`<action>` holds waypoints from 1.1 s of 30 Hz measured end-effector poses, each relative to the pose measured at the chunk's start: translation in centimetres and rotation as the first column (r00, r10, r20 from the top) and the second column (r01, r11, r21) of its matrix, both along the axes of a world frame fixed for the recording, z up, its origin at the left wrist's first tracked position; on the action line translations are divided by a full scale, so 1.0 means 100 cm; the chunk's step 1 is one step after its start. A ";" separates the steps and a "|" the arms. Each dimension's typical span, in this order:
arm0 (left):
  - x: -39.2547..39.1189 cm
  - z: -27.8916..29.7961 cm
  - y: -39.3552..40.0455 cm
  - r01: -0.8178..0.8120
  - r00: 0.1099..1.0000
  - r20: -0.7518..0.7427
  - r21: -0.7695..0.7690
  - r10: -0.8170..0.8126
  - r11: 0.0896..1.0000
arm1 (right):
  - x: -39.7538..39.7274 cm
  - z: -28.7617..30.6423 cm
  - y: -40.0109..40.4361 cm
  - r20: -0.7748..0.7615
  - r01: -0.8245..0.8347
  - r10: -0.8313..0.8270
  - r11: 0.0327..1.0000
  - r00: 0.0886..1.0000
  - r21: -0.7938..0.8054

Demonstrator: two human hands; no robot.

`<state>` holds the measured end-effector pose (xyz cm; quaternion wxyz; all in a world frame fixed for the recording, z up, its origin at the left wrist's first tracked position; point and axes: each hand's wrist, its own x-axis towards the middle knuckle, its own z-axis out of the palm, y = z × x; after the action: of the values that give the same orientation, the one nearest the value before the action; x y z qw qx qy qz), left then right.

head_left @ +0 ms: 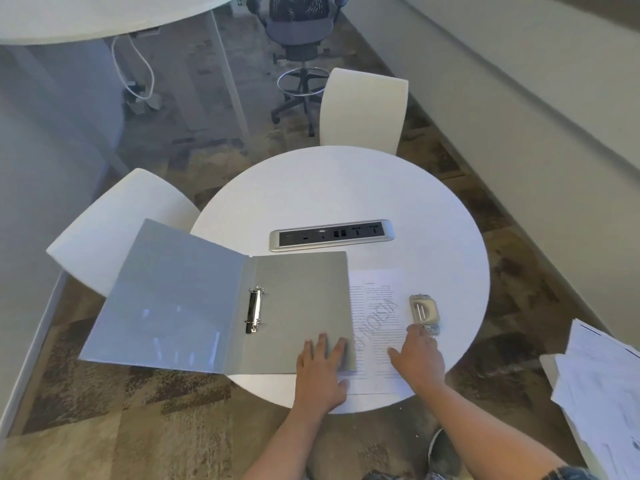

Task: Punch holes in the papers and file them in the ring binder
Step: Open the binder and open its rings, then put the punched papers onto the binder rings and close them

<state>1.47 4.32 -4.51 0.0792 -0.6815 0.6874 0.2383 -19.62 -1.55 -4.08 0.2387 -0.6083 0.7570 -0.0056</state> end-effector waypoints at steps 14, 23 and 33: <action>-0.052 -0.008 -0.016 -0.012 1.000 0.029 0.103 0.009 0.995 | -0.045 0.017 0.002 0.167 0.287 -0.309 0.947 0.936 0.144; -0.058 -0.010 -0.018 -0.002 0.999 0.033 0.132 -0.002 0.991 | -0.089 0.007 -0.010 0.359 0.247 -0.345 0.924 0.867 0.291; -0.063 -0.005 -0.007 0.028 0.997 0.063 0.149 -0.038 0.988 | -0.080 0.000 0.018 0.548 0.205 -0.359 0.924 0.756 0.322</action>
<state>-4.82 3.67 -5.01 0.1562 -0.6696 0.6760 0.2649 -27.64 0.26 -4.12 0.5335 -0.4194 0.7210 -0.1405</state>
